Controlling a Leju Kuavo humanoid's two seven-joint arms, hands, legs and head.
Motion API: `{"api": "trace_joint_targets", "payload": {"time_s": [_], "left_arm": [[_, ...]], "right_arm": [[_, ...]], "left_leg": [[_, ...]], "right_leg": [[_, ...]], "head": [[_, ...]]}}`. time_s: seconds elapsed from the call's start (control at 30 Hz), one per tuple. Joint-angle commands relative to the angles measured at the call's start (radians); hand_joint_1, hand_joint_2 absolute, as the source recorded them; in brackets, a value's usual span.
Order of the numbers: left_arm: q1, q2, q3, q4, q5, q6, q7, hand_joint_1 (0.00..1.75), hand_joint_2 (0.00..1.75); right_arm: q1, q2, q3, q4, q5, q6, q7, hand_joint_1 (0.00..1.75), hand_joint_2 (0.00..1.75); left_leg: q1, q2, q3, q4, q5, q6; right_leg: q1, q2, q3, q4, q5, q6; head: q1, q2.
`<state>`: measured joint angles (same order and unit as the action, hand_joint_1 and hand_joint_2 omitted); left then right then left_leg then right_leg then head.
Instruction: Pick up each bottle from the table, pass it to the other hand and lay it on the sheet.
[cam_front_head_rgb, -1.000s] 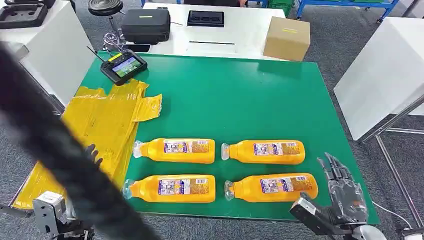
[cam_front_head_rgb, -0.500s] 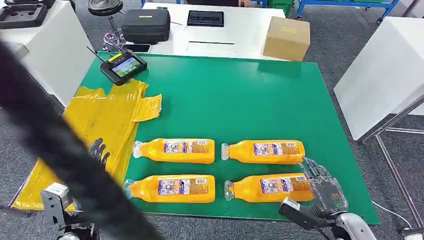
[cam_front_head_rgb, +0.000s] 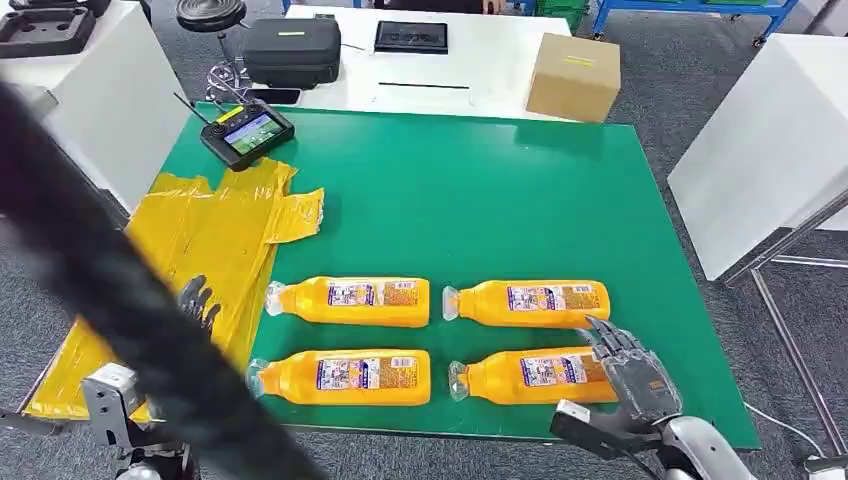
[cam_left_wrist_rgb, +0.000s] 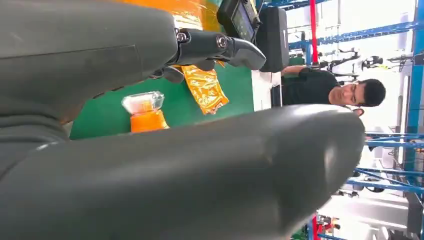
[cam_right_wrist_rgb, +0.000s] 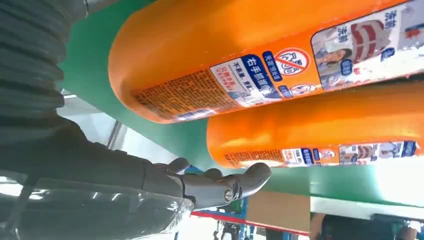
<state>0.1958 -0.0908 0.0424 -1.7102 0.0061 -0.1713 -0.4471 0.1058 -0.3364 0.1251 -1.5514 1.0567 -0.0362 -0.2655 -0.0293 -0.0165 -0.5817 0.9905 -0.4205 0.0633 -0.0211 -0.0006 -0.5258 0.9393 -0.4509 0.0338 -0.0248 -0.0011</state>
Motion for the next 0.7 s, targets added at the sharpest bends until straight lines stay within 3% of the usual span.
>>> {"api": "trace_joint_targets", "payload": {"time_s": [0.03, 0.33, 0.37, 0.43, 0.47, 0.63, 0.7], "left_arm": [[-0.028, 0.025, -0.011, 0.059, 0.005, 0.000, 0.005, 0.00, 0.00], [-0.030, 0.009, 0.000, 0.044, 0.014, 0.004, 0.008, 0.00, 0.00], [-0.031, 0.005, 0.002, 0.044, 0.014, 0.001, 0.009, 0.00, 0.00], [-0.031, 0.004, 0.002, 0.044, 0.014, 0.001, 0.009, 0.00, 0.00], [-0.032, 0.004, 0.003, 0.047, 0.014, 0.000, 0.009, 0.00, 0.00], [-0.039, 0.006, 0.007, 0.052, 0.015, -0.003, 0.009, 0.00, 0.00], [-0.035, 0.004, 0.011, 0.041, 0.014, -0.002, 0.013, 0.00, 0.00]], "right_arm": [[-0.070, -0.018, 0.069, 0.135, 0.009, 0.015, 0.004, 0.00, 1.75], [-0.137, -0.066, 0.121, 0.285, 0.023, 0.047, 0.022, 0.00, 1.75], [-0.143, -0.069, 0.137, 0.314, 0.024, 0.059, 0.025, 0.28, 1.75], [-0.138, -0.070, 0.140, 0.318, 0.025, 0.058, 0.024, 1.41, 1.75], [-0.142, -0.070, 0.144, 0.330, 0.025, 0.059, 0.024, 1.73, 1.75], [-0.166, -0.059, 0.163, 0.366, 0.022, 0.063, 0.025, 1.75, 1.75], [-0.186, -0.052, 0.173, 0.388, 0.016, 0.063, 0.025, 1.75, 1.75]], "left_leg": [[0.001, 0.003, 0.006, -0.004, 0.000, -0.008], [0.001, 0.002, 0.004, -0.003, 0.000, -0.006], [0.001, 0.002, 0.005, -0.003, 0.000, -0.007], [0.001, 0.003, 0.006, -0.004, 0.000, -0.007], [0.001, 0.002, 0.006, -0.004, 0.000, -0.007], [0.001, 0.003, 0.006, -0.003, 0.000, -0.006], [0.002, 0.003, 0.008, -0.001, -0.001, -0.004]], "right_leg": [[0.001, 0.002, 0.005, -0.004, 0.001, -0.004], [0.001, 0.001, 0.005, -0.003, 0.001, -0.003], [0.001, 0.000, 0.005, -0.004, 0.001, -0.003], [0.001, 0.002, 0.006, -0.004, 0.001, -0.003], [0.001, 0.001, 0.006, -0.004, 0.001, -0.003], [0.002, 0.001, 0.005, -0.004, 0.001, -0.003], [0.002, 0.001, -0.003, -0.002, 0.000, -0.002]], "head": [[0.000, 0.000], [0.000, 0.000], [0.000, 0.000], [0.000, 0.000], [0.000, 0.000], [0.000, 0.000], [0.000, 0.000]]}}
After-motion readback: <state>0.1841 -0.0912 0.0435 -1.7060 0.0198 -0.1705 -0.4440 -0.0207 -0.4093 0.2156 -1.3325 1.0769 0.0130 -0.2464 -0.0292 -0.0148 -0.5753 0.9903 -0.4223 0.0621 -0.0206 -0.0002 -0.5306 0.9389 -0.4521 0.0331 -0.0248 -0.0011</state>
